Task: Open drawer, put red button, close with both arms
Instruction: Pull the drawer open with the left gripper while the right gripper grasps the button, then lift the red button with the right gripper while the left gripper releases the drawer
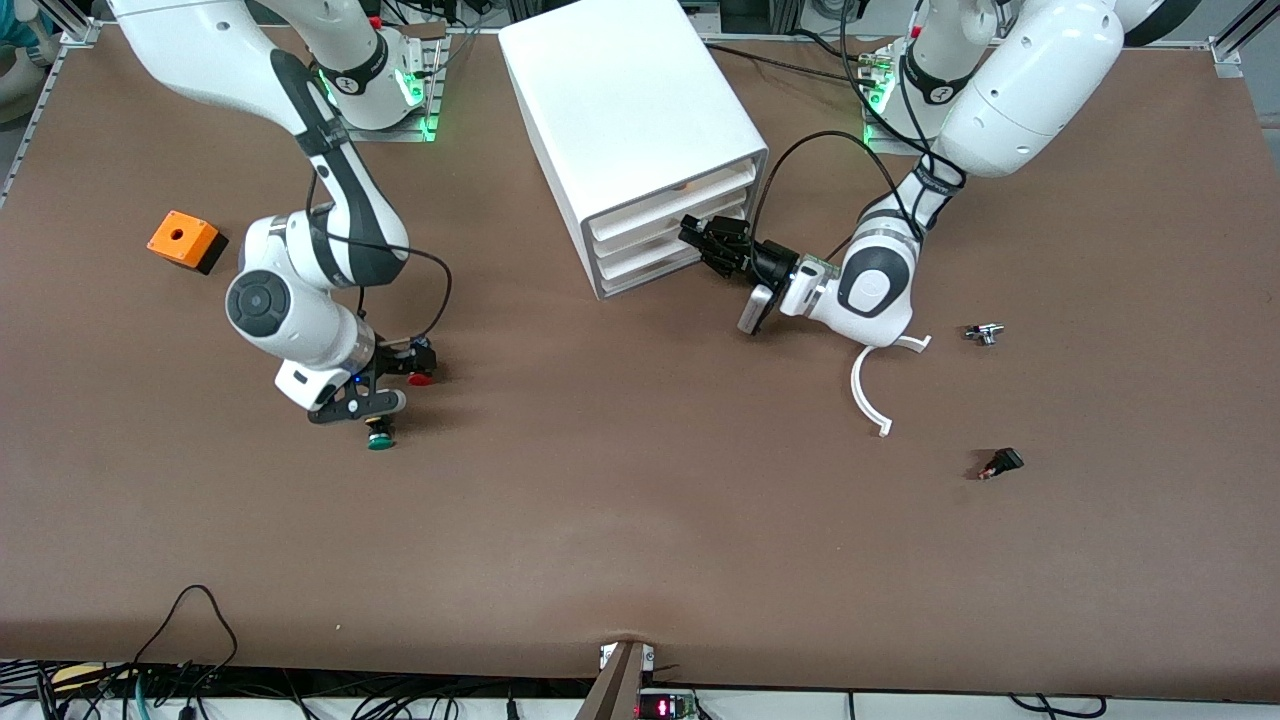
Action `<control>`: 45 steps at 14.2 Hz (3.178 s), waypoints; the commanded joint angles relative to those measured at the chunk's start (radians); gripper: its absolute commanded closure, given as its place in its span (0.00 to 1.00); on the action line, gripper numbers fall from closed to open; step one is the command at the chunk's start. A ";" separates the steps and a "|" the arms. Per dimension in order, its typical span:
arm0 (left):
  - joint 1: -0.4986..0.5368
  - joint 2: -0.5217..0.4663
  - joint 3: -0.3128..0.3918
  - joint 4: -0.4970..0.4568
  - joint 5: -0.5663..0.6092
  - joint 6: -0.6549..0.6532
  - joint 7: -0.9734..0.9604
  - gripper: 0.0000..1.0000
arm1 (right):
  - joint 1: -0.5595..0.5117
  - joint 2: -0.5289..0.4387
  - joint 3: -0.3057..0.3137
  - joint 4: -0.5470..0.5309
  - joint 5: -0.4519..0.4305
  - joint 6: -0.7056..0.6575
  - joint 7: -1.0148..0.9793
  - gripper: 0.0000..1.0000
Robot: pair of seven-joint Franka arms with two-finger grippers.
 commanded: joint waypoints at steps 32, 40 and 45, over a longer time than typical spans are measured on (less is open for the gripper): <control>-0.004 0.032 0.161 0.250 0.167 0.044 -0.317 1.00 | -0.015 0.018 0.033 -0.160 0.000 0.126 -0.118 0.61; 0.005 0.015 0.170 0.256 0.208 0.046 -0.322 0.00 | -0.015 -0.020 0.033 -0.126 0.000 0.120 -0.125 0.79; -0.005 -0.094 0.174 0.260 0.292 0.047 -0.544 0.00 | -0.008 -0.074 0.038 -0.030 -0.009 0.092 -0.131 0.80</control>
